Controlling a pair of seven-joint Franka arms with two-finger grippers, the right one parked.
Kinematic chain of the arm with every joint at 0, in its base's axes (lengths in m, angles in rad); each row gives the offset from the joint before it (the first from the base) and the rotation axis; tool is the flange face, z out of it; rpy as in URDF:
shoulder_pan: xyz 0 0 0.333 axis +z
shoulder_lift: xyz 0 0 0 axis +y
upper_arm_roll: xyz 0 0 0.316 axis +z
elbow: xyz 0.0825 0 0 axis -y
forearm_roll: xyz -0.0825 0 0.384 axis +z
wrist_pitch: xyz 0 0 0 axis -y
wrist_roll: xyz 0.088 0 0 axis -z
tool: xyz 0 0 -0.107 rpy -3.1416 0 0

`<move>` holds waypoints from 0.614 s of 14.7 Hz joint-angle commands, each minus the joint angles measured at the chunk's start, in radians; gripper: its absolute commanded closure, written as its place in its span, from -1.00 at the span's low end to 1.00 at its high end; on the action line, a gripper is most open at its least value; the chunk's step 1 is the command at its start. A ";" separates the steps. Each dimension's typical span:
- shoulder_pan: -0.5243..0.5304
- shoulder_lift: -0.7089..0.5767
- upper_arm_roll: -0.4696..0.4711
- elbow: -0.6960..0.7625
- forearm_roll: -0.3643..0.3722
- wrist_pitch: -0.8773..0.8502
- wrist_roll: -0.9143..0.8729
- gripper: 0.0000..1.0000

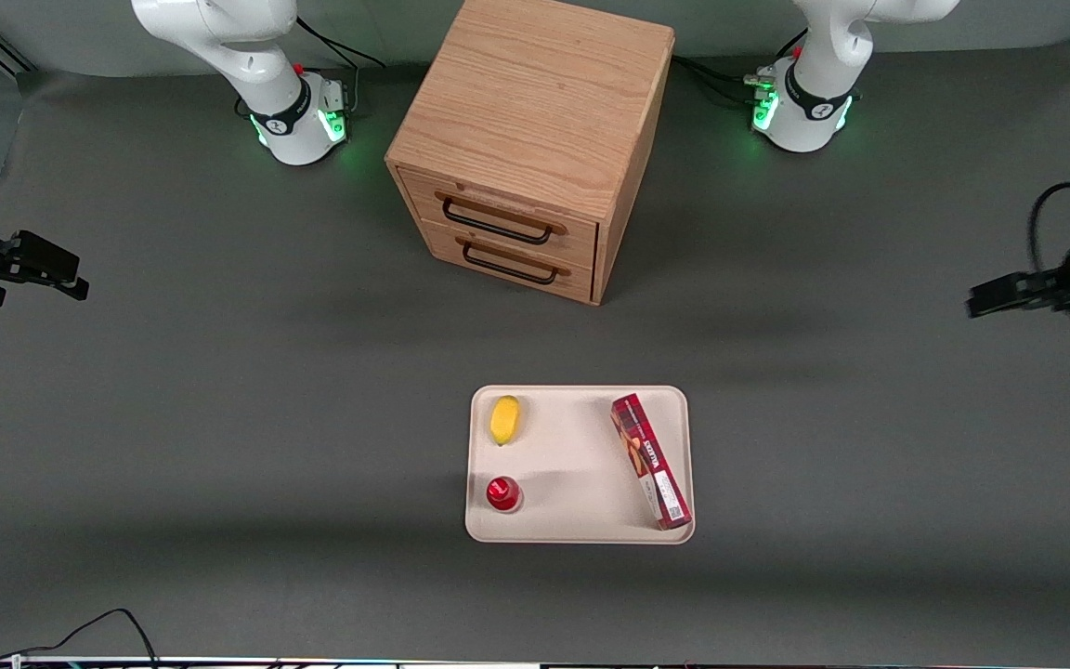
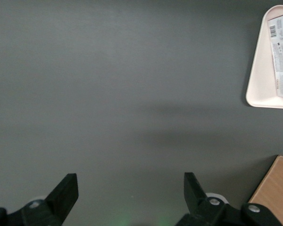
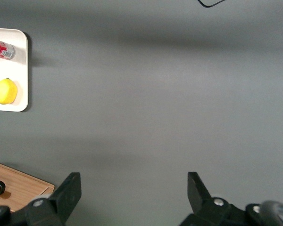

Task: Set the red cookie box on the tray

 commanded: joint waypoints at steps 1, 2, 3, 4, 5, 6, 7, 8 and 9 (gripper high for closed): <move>-0.023 -0.027 0.064 0.014 0.013 -0.012 0.092 -1.00; -0.024 -0.027 0.068 0.017 0.013 -0.024 0.089 -1.00; -0.026 -0.028 0.070 0.017 0.014 -0.039 0.081 -1.00; -0.029 -0.028 0.068 0.019 0.023 -0.047 0.078 -1.00; -0.030 -0.028 0.067 0.017 0.024 -0.059 0.080 -1.00; -0.032 -0.028 0.064 0.017 0.024 -0.076 0.078 -1.00; -0.033 -0.030 0.064 0.017 0.024 -0.096 0.076 -1.00; -0.041 -0.028 0.064 0.019 0.024 -0.099 0.076 -1.00; -0.052 -0.028 0.064 0.019 0.022 -0.101 0.073 -1.00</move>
